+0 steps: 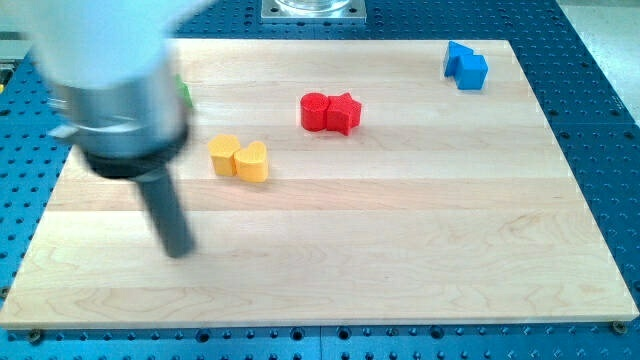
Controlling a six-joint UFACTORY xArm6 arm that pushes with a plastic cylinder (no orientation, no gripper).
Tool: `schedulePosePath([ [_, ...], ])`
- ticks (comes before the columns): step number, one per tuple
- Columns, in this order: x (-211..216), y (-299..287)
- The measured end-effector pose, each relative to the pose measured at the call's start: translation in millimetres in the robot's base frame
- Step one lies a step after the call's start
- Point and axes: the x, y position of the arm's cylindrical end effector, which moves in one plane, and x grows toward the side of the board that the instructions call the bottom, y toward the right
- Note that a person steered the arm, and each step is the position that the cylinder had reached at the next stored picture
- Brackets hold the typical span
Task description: Separate the green blocks from each other
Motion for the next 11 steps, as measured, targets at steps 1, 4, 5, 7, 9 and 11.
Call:
schedulePosePath([
  [1, -63, -80],
  [4, -189, -76],
  [5, -190, -29],
  [7, -208, -75],
  [9, -250, 78],
  [11, -261, -23],
])
